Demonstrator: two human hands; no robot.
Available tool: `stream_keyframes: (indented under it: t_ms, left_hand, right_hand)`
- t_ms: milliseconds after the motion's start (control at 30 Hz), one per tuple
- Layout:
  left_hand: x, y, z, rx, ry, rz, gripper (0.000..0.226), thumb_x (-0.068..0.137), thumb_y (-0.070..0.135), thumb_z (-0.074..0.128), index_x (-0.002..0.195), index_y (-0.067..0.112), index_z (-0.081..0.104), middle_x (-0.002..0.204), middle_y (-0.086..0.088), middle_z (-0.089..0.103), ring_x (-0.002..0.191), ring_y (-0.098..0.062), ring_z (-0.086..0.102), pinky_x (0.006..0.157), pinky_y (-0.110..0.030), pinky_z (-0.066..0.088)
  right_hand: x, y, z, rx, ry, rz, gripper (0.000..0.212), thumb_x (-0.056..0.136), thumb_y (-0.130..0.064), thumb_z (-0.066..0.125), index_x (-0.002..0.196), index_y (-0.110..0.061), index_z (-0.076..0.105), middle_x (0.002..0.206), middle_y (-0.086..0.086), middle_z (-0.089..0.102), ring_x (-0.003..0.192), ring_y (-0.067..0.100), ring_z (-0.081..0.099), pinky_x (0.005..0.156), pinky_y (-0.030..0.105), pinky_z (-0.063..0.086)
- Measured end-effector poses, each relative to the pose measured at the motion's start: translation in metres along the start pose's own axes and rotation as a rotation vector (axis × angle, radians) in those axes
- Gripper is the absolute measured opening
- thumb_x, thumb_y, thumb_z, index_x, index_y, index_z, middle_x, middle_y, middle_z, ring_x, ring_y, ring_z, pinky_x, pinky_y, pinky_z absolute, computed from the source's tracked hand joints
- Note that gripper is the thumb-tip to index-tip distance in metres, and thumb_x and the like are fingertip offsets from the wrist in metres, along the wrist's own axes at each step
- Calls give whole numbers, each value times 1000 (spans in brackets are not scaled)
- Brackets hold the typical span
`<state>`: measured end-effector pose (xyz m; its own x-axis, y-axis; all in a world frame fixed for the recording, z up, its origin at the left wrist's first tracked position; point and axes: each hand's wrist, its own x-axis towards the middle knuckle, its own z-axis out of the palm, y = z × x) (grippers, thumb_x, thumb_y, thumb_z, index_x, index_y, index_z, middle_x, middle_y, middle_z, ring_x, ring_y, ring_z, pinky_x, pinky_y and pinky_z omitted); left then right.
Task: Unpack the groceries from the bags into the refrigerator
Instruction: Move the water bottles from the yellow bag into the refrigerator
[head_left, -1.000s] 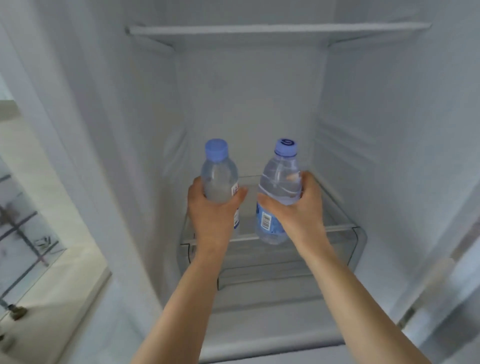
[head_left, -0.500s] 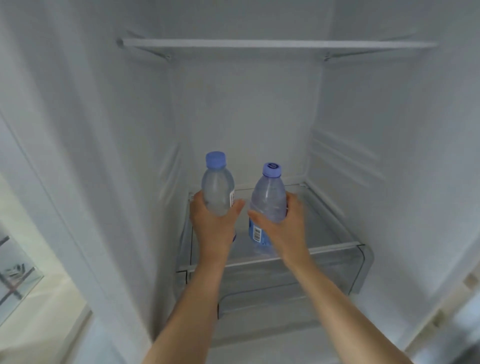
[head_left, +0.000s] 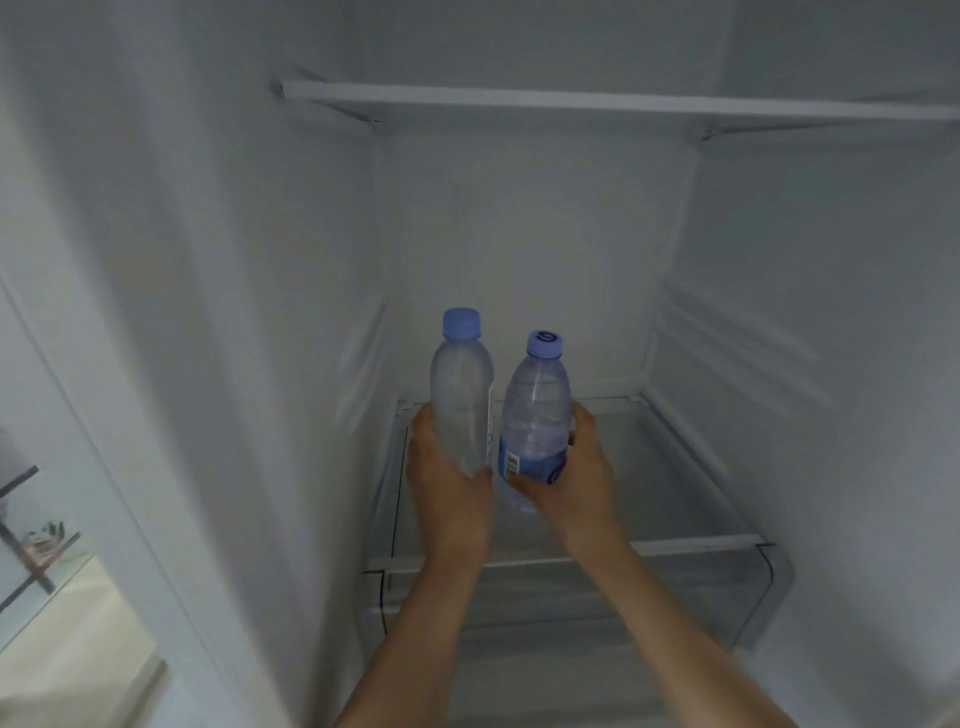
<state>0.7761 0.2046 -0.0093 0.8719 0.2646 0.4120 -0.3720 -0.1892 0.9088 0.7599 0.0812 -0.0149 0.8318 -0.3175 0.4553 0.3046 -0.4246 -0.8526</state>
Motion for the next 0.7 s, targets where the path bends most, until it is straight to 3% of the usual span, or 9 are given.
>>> stream_keyframes:
  t_ms: [100,200,300,400,533,633,700]
  left_hand:
    - [21,-13,16,43,97,56,62,75,-9,68,124,23,49,100,13,56,96,-16,60,80,-24,48]
    - [47,-29,29,112,129,31,63,79,-4,68,137,7,45,122,-10,59,111,-23,57,94,-30,46]
    - [70,-43,36,123,159,25,58,76,-5,65,131,3,48,119,-16,60,106,-31,60,90,-47,51]
    - [86,-42,38,149,184,4,59,74,-5,66,130,3,49,114,-16,61,102,-32,60,85,-39,51]
    - [102,-46,37,179,167,-20,74,74,-5,70,141,6,42,126,-17,57,113,-32,56,92,-34,46]
    - [110,-49,37,173,174,1,78,72,-6,73,142,6,41,126,-18,57,113,-32,56,89,-24,39]
    - [112,-48,39,183,188,-9,79,71,-6,74,141,9,41,124,-16,58,112,-31,57,89,-23,38]
  right_hand:
    - [24,5,17,-35,-14,15,71,59,-3,87,113,-24,47,101,-9,58,89,1,60,66,3,40]
    - [48,17,33,-120,-37,63,58,58,-13,89,104,-4,54,98,9,60,85,19,59,58,11,38]
    - [69,24,46,-172,-86,87,51,61,-14,87,95,-4,51,95,19,56,86,28,58,62,23,35]
    - [86,20,55,-169,-85,93,49,64,-7,83,98,-5,49,101,24,55,93,32,57,67,26,35]
    - [101,21,67,-198,-107,122,51,68,-12,81,105,5,49,103,25,53,89,33,57,65,25,33]
    - [104,16,74,-181,-111,136,52,70,-11,78,108,2,46,108,20,50,86,26,53,64,24,33]
    - [106,13,78,-170,-95,125,51,69,-6,79,105,-1,43,109,21,49,90,31,56,64,25,33]
